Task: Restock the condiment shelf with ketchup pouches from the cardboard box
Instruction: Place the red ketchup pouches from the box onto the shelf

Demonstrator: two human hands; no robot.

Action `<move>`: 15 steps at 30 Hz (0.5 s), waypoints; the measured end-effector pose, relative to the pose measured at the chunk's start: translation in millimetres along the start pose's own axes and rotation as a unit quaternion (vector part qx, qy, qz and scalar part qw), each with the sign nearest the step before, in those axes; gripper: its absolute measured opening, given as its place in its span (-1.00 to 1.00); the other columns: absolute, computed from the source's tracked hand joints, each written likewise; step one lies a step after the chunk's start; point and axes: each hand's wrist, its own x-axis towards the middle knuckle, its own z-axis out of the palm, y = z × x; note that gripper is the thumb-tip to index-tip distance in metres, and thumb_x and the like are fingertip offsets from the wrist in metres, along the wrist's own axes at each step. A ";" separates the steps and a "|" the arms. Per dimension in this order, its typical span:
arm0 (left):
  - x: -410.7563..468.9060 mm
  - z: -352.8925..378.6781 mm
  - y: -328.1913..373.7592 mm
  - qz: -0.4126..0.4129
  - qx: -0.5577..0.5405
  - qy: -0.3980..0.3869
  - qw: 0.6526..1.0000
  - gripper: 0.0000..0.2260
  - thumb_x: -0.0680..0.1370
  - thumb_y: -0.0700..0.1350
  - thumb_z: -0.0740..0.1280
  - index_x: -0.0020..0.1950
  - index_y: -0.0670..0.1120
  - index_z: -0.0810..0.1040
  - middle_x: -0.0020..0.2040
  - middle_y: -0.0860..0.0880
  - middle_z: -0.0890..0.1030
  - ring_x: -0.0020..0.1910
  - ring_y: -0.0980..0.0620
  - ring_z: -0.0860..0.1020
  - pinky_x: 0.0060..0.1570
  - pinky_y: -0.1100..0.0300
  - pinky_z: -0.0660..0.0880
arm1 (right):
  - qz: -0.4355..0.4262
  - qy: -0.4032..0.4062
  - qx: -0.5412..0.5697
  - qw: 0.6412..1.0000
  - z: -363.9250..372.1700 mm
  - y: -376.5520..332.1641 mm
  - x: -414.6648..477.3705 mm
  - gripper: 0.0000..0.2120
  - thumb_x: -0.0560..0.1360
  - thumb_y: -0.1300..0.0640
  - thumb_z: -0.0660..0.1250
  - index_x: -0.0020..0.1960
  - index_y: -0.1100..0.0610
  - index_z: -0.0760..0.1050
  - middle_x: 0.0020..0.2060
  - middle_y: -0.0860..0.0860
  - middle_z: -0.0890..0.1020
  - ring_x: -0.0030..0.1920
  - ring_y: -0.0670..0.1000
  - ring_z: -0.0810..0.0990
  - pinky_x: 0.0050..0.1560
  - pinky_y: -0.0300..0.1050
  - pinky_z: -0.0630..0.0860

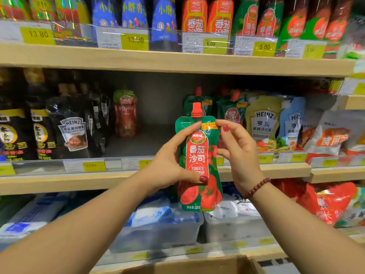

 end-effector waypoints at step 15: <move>97.3 -37.3 4.9 0.079 0.118 0.128 0.982 -0.11 0.22 -0.37 0.55 0.31 0.34 0.30 0.21 0.22 0.42 0.07 0.28 0.53 -0.16 0.30 0.56 | -0.121 -0.021 -0.548 0.827 -61.6 94.9 33.2 -0.60 0.47 -0.22 0.10 -0.39 0.00 0.43 -0.50 -0.14 0.41 -0.34 -0.10 0.33 -0.22 -0.14 0.01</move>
